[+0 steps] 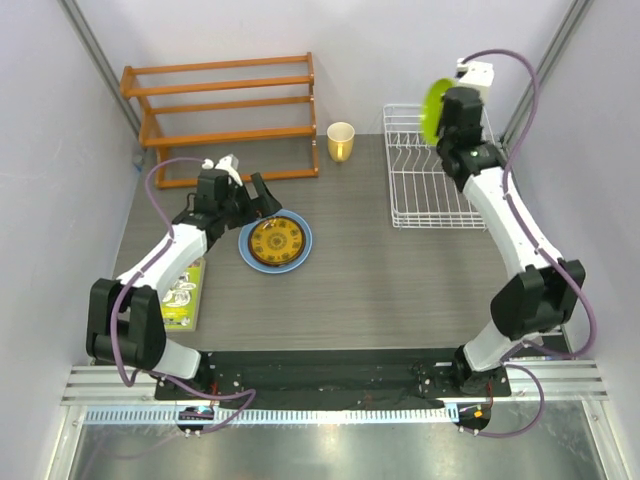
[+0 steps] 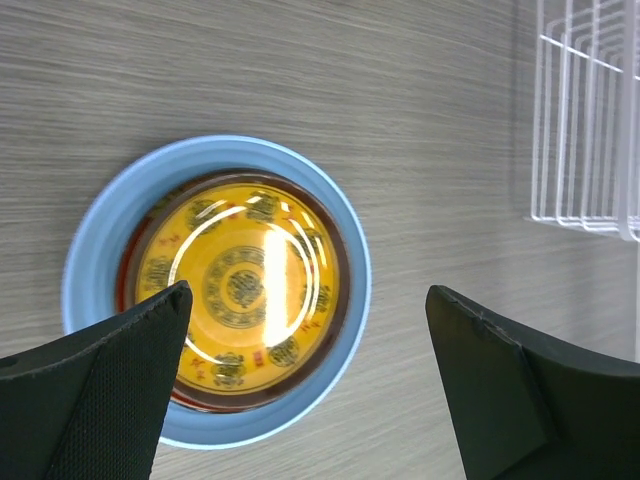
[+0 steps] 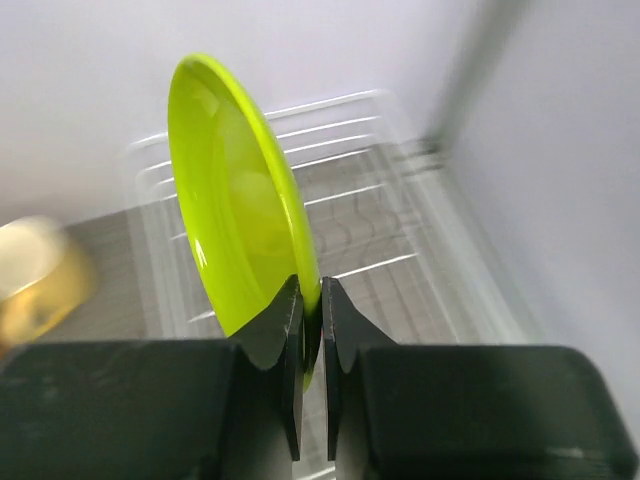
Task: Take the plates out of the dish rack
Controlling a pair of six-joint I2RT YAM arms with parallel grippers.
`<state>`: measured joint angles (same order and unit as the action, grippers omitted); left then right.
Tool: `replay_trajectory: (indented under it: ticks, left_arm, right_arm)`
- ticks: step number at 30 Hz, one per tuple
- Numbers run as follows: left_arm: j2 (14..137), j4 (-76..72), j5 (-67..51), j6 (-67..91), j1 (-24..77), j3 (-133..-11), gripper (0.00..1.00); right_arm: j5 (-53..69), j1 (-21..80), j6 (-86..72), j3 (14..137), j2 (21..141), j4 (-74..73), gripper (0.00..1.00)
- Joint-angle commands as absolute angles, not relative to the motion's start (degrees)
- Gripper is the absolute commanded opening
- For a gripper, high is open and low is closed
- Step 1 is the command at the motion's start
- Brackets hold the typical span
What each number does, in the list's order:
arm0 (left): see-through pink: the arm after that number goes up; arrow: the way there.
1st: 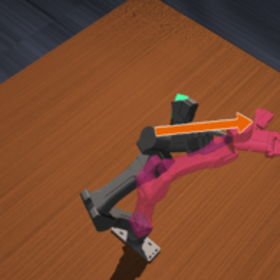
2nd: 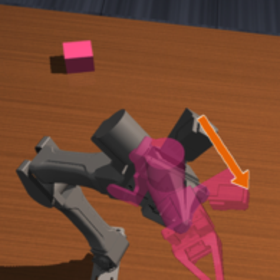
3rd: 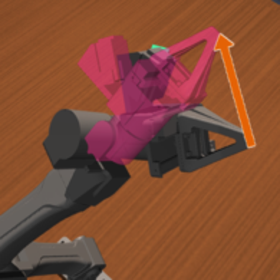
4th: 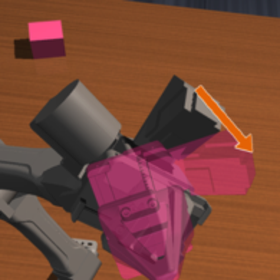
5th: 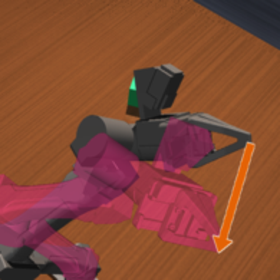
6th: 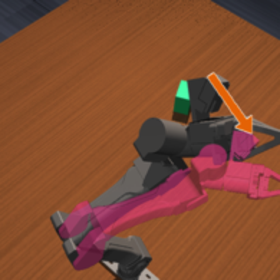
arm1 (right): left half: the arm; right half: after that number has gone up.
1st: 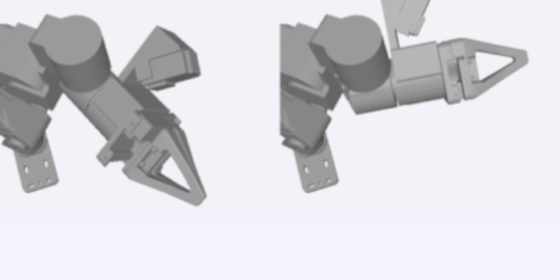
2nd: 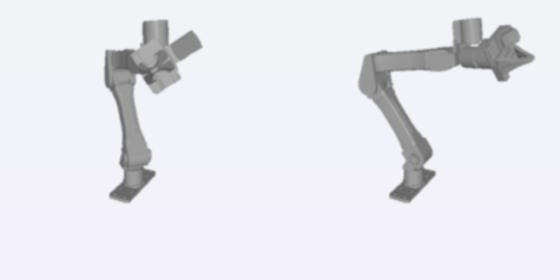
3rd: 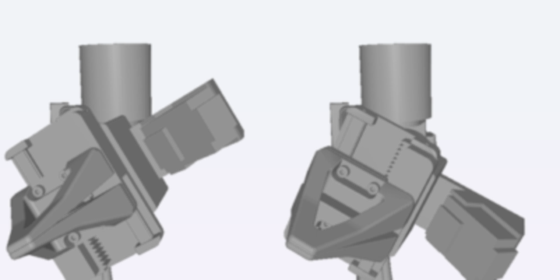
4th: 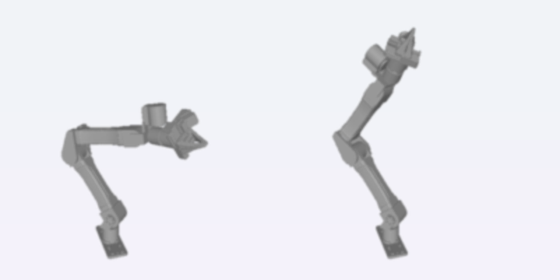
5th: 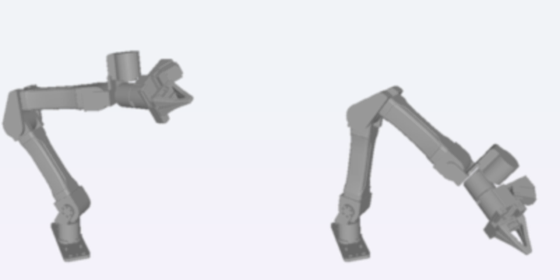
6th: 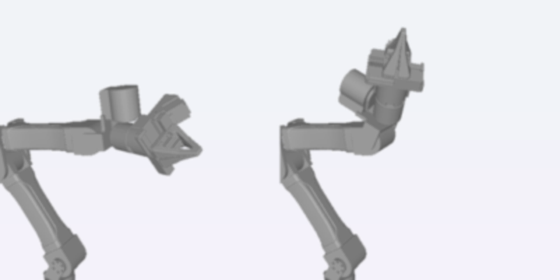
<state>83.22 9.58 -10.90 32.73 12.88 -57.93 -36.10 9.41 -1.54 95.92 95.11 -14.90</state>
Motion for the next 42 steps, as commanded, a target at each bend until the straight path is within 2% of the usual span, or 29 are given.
replay_trajectory:
  ticks: [1, 7, 12, 21, 33, 35, 38, 39, 41, 42]
  left_arm:
    - [81.04, 2.56, -17.83, 36.12, 13.01, -55.81, 1.0]
    - [80.68, -7.45, -25.13, 42.88, 13.01, -51.17, 1.0]
    - [81.74, -18.53, -28.91, 48.77, 13.1, -47.2, 0.99]
    - [85.6, -28.47, -31.12, 54.58, 14.94, -44.38, 0.99]
    - [91.4, -33.92, -30.67, 54.93, 17.05, -48.16, 0.99]
    - [91.76, -34.28, -30.41, 54.67, 17.05, -48.43, 0.95]
    - [91.93, -34.28, -29.53, 53.97, 17.05, -48.95, 0.8]
    - [91.93, -34.1, -29.1, 53.62, 17.14, -49.04, 0.69]
    - [91.41, -33.67, -28.48, 53.09, 17.14, -48.96, 0.56]
    - [91.15, -32.79, -28.3, 52.82, 17.05, -49.04, 0.43]
  right_arm:
    - [-20.41, 16.95, -14.65, 89.4, 90.36, -19.33, 0.09]
    - [-4.51, 20.39, -25.65, 75.34, 85.7, -10.65, 0.09]
    - [3.15, 20.48, -33.65, 66.98, 84.38, -1.69, 0.09]
    - [9.66, 22.23, -38.84, 63.9, 86.57, 3.69, 0.09]
    - [14.94, 26.28, -42.54, 63.81, 87.36, 6.5, 0.09]
    - [16.26, 26.72, -43.24, 63.46, 86.93, 6.77, 0.09]
    - [17.75, 26.98, -43.85, 62.93, 86.22, 6.33, 0.1]
    - [18.01, 26.98, -43.86, 62.76, 86.05, 6.15, 0.1]
    - [18.19, 26.98, -44.21, 62.05, 85.17, 5.45, 0.1]
    - [18.19, 27.07, -44.3, 61.7, 84.82, 5.45, 0.1]
